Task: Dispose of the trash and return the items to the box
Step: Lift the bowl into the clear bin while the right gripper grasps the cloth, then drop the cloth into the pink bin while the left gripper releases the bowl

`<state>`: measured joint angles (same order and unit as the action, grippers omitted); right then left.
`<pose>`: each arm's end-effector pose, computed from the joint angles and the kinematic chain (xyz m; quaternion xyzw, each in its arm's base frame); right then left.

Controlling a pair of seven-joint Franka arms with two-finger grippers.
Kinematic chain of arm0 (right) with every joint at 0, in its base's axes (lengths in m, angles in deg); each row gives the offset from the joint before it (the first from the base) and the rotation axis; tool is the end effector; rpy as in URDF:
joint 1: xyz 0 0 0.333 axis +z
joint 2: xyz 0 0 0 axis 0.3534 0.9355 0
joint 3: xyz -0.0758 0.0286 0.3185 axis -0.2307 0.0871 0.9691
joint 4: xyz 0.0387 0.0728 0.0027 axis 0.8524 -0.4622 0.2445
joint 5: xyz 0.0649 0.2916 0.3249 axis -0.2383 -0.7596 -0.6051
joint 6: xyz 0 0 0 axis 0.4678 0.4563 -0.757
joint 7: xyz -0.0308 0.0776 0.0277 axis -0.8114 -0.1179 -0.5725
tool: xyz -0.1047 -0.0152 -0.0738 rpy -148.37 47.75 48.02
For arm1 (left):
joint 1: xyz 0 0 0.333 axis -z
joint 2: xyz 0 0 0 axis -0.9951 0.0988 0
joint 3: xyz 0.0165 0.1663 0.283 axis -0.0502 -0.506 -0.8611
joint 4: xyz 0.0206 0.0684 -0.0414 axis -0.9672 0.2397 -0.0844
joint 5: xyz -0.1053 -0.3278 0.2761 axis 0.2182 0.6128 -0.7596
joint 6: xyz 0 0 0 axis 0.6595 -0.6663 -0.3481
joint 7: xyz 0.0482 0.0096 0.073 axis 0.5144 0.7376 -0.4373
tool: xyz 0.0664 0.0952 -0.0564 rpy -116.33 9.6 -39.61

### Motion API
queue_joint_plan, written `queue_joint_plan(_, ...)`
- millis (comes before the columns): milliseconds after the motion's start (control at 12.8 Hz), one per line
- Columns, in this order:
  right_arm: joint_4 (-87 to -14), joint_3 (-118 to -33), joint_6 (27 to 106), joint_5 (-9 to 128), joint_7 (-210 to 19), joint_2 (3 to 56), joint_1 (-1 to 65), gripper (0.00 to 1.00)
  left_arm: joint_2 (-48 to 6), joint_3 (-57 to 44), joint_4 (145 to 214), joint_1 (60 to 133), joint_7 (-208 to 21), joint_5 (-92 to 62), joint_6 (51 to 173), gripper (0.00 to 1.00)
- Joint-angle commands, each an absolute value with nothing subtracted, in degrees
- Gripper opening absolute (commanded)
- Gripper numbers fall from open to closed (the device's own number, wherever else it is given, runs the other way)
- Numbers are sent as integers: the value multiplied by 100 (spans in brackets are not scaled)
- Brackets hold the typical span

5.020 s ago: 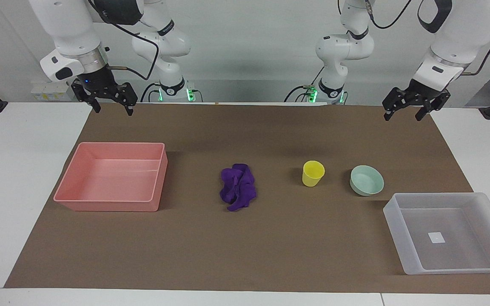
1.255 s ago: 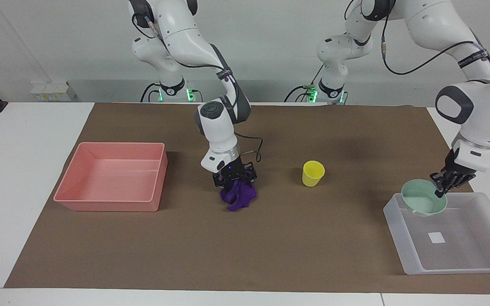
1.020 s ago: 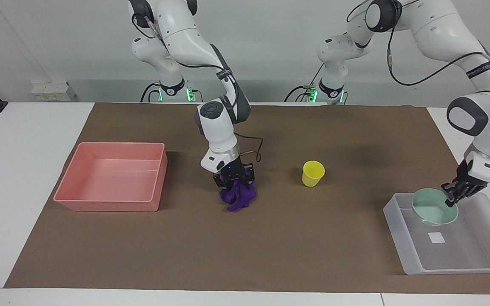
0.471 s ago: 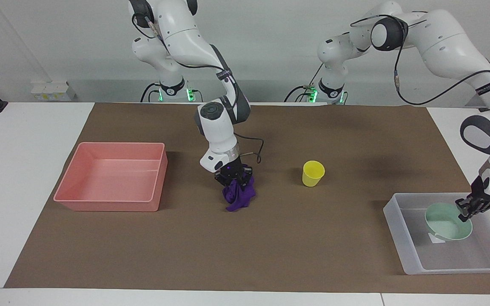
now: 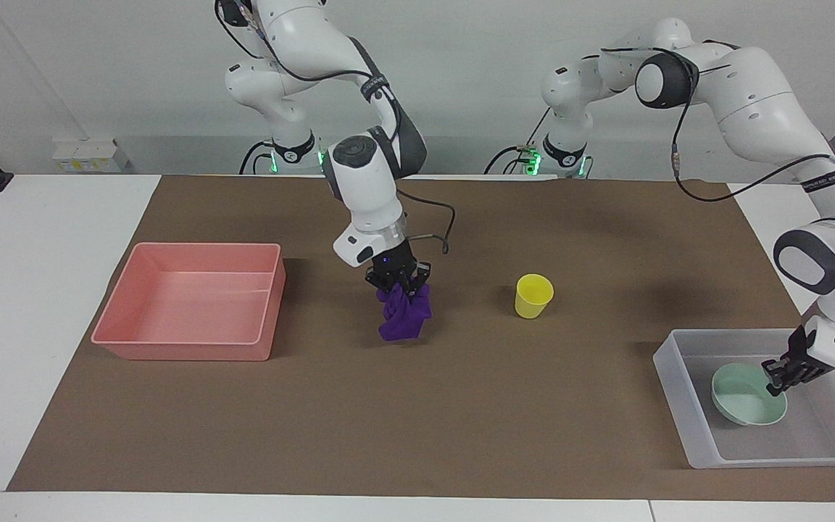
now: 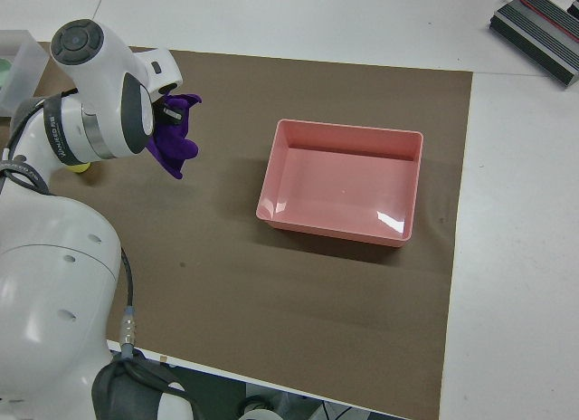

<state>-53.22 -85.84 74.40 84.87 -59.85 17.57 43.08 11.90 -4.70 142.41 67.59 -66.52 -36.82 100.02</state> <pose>0.6190 0.2189 0.4867 -0.9859 0.0912 -0.1102 0.0872 0.8041 0.1838 0.3102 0.9927 0.0314 0.1134 0.0275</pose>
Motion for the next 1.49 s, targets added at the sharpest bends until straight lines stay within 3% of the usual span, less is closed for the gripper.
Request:
queue_joint_plan(0, -5367, -8536, 7039, 9008, -6408, 1516, 3873, 0, 865, -490, 14244, 6824, -6552, -3603, 9710, 100)
queue_joint_plan(157, -5462, -8519, 6932, 9125, -7119, 1428, 3416, 0, 470, -499, 14384, 7060, -6604, -3569, 9420, 100)
queue_joint_plan(627, -6375, -8519, 7660, 9089, -9258, 1392, 1808, 0, -1665, -508, 16772, 7939, -7437, -3612, 9410, 100)
queue_joint_plan(863, -6684, -8519, 7758, 9089, -9355, 1550, 1543, 0, -1966, -508, 17363, 8747, -8376, -4014, 9497, 100)
queue_joint_plan(1098, -7193, -8519, 8556, 9054, -9302, 1691, 1437, 0, -2334, -499, 18494, 9179, -8914, -4096, 10548, 100)
queue_joint_plan(1176, -7230, -8519, 8636, 9054, -9302, 1796, 1410, 4, -2457, -499, 18837, 9337, -9047, -4096, 10779, 100)
queue_joint_plan(1255, -7221, -8519, 8637, 9054, -9293, 1823, 1401, 30, -2546, -490, 19058, 9469, -9118, -4096, 10894, 100)
queue_joint_plan(1333, -7221, -8519, 8637, 9054, -9293, 1823, 1419, 78, -2573, -490, 19174, 9531, -9206, -4096, 10973, 100)
queue_joint_plan(1412, -7212, -8519, 8629, 9054, -9293, 1823, 1419, 100, -2564, -490, 19210, 9654, -9172, -4096, 11000, 100)
